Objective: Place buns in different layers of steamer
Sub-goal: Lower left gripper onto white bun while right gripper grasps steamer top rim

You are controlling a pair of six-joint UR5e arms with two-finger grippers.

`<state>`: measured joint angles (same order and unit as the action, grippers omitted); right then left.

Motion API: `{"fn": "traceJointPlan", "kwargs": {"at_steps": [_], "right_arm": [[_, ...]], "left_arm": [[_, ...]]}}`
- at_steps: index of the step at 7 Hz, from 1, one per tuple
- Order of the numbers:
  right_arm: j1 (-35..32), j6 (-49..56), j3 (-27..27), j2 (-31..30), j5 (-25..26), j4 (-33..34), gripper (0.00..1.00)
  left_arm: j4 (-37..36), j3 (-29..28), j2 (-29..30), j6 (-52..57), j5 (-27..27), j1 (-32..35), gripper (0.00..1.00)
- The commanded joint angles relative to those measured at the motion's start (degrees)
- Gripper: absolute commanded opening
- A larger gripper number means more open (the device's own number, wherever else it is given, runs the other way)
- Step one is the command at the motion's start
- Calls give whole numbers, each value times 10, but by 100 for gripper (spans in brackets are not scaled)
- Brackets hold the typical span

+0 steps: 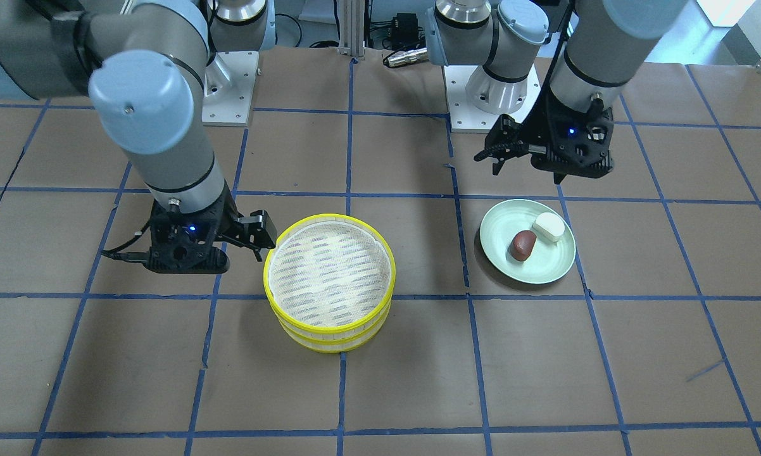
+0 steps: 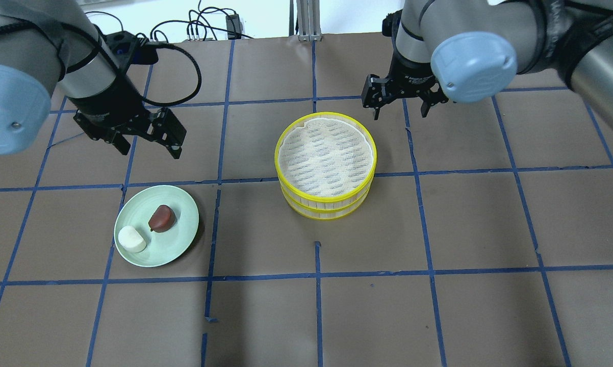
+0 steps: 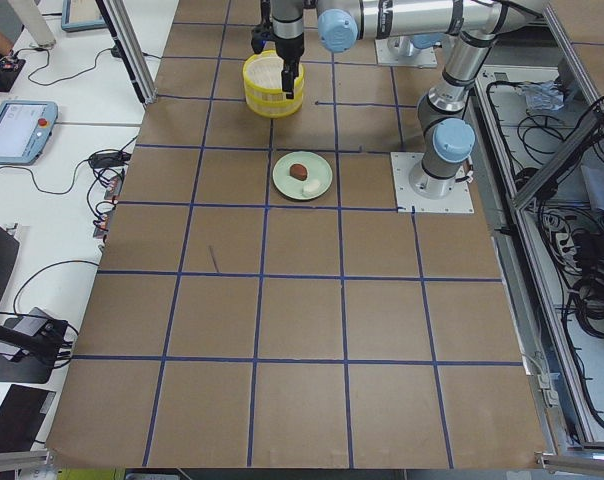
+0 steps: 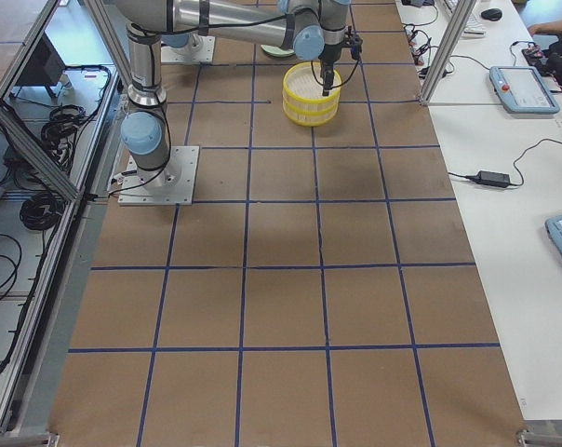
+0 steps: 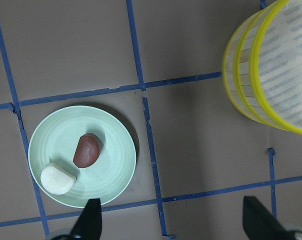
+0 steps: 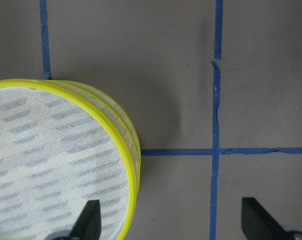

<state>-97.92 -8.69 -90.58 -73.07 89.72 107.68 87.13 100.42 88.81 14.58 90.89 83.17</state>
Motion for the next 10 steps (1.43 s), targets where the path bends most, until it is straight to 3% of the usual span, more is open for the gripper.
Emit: {"fn": "traceJointPlan", "kwargs": {"at_steps": [1, 2, 3, 4, 5, 6, 8, 9, 10], "right_arm": [[-9, -23, -47, 25, -9, 65, 94], [-9, -27, -51, 35, -15, 80, 86], [-10, -35, -52, 42, -31, 78, 68], [-17, -49, -52, 45, -33, 80, 39], [-18, -45, -59, 47, -25, 78, 18], [-18, -43, -63, 47, -24, 90, 10], [-18, -43, -60, 42, -13, 93, 7], [-17, -46, -60, 40, -6, 92, 5], [-13, -43, -55, 16, -4, 82, 5]], "left_arm": [[-75, 115, 2, 50, 17, -85, 99], [-155, 160, 23, 51, 57, -94, 98], [-256, 191, 80, 53, 108, -96, 99], [-285, 196, 112, 53, 135, -96, 99], [-285, 196, 116, 55, 137, -96, 100], [-285, 196, 130, 53, 137, -96, 99], [-285, 197, 144, 47, 131, -96, 99], [-278, 198, 145, 45, 134, -97, 87], [-266, 195, 144, 35, 131, -97, 46]]}}
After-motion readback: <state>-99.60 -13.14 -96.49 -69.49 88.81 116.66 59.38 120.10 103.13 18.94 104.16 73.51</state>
